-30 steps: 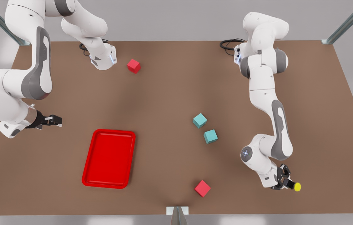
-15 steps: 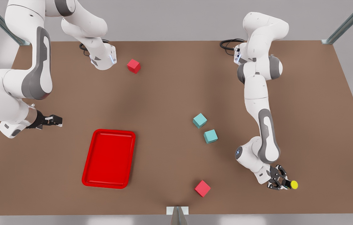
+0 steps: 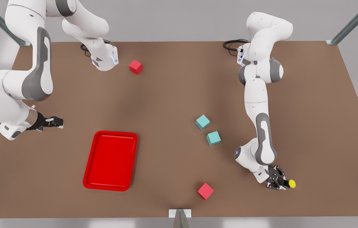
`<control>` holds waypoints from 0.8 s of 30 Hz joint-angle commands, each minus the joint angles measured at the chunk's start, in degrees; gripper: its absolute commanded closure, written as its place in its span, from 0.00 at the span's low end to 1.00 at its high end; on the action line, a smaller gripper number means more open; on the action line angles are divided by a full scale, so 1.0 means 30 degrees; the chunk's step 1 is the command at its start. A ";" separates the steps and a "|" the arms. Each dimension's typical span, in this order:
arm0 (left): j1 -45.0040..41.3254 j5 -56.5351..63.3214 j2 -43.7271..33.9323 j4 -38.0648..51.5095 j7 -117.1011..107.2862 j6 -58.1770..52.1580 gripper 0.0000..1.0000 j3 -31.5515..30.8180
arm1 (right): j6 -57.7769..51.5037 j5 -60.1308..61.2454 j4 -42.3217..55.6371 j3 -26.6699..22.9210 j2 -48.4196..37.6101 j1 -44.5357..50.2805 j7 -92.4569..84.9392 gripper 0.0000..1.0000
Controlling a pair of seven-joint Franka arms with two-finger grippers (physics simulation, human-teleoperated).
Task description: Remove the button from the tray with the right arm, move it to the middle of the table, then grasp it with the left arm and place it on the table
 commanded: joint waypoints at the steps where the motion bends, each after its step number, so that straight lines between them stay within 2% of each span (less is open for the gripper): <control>1: 0.0003 0.0325 0.0005 0.0006 -0.3673 0.0126 0.74 0.0023 | -0.0007 0.0022 0.0009 -0.0001 -0.0030 0.0005 -0.0021 0.00; 6: 0.0003 0.0384 0.0005 0.0006 -0.3673 0.0038 0.73 0.0023 | -0.0037 0.0022 0.0009 -0.0001 -0.0031 0.0005 -0.0021 0.00; 8: 0.0003 0.0589 0.0005 0.0006 -0.3673 0.0038 0.67 0.0023 | -0.0037 0.0022 0.0009 -0.0001 -0.0031 0.0005 -0.0021 0.00; 9: 0.0004 0.0589 0.0005 0.0006 -0.3673 0.0038 0.56 0.0023 | -0.0037 0.0022 0.0009 -0.0001 -0.0031 0.0005 -0.0021 0.00; 10: 0.0004 0.0851 -0.0024 0.0006 -0.3673 0.0038 0.16 0.0023 | -0.0037 0.0022 0.0009 -0.0001 -0.0031 0.0005 -0.0021 0.00; 11: 0.0003 0.0853 -0.0024 0.0006 -0.3703 0.0009 0.01 0.0023 | -0.0037 0.0022 0.0009 -0.0001 -0.0031 0.0005 -0.0021 0.00; 15: -0.0026 0.0999 -0.0317 0.0006 -0.3615 0.0009 0.00 0.0052 | -0.0007 0.0022 0.0009 -0.0001 -0.0031 0.0005 -0.0021 0.00; 17: -0.0114 0.1409 -0.1780 -0.0432 -0.2913 0.0038 0.00 0.0023 | -0.0007 0.0022 0.0009 -0.0001 -0.0031 0.0005 -0.0021 0.00; 21: -0.0495 0.2404 -0.8635 -0.5354 0.2975 0.0419 0.00 -0.0739 | -0.0037 0.0022 0.0009 -0.0001 -0.0031 0.0005 -0.0021 0.00; 22: -0.0436 0.2523 -0.9863 -0.5677 0.4901 0.0361 0.00 -0.0797 | -0.0037 0.0022 0.0009 0.0028 -0.0031 0.0034 -0.0021 0.00; 23: 0.0000 0.1737 -1.1971 -0.6292 0.8326 -0.0105 0.00 -0.2518 | -0.0037 0.0022 0.0009 0.0028 -0.0060 0.0063 -0.0021 0.00; 24: 0.0706 -0.3145 -1.3700 -0.5826 1.4645 -0.3029 0.00 -0.4661 | -0.0037 0.0022 0.0009 0.0029 -0.0060 0.0064 -0.0021 0.00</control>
